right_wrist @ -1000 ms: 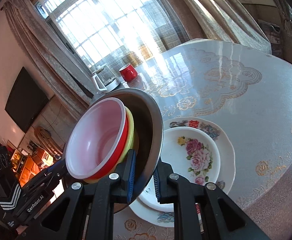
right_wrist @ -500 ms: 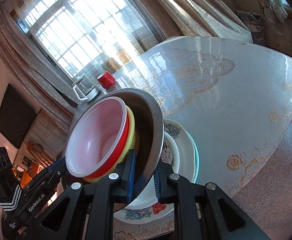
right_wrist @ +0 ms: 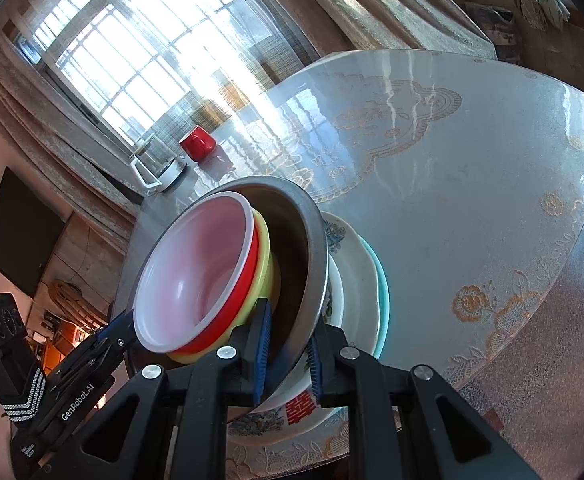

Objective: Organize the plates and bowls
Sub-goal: 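Carry the steel bowl over the plate stack and lower it onto the plates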

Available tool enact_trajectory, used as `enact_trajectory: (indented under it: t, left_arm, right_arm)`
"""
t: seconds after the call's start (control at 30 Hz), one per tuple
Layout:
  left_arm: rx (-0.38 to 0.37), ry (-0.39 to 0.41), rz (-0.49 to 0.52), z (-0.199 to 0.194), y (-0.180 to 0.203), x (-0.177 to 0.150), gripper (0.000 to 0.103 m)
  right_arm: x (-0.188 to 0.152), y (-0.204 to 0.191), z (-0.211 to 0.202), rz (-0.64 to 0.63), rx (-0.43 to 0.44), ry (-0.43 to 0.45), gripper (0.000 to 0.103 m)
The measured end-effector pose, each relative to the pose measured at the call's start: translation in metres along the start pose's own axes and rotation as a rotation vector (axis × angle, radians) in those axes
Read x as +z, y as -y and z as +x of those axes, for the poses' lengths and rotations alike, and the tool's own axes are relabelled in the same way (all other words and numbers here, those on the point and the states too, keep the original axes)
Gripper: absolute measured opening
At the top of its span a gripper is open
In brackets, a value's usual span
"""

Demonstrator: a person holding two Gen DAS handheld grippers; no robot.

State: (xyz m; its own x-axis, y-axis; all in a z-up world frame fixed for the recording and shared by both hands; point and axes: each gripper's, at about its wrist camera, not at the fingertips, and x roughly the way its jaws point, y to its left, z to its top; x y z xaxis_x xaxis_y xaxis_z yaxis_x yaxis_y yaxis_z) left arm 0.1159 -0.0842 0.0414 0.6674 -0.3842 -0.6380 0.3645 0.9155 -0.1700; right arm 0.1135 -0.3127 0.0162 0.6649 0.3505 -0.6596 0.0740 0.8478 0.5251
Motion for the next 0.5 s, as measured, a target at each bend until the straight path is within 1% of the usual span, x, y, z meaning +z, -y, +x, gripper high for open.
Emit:
enact_trajectory:
  t: [0.5]
  left_arm:
    - [0.029, -0.024, -0.008, 0.011, -0.001, -0.006, 0.026]
  right_arm:
    - [-0.002, 0.001, 0.015, 0.011, -0.01, -0.03, 0.018]
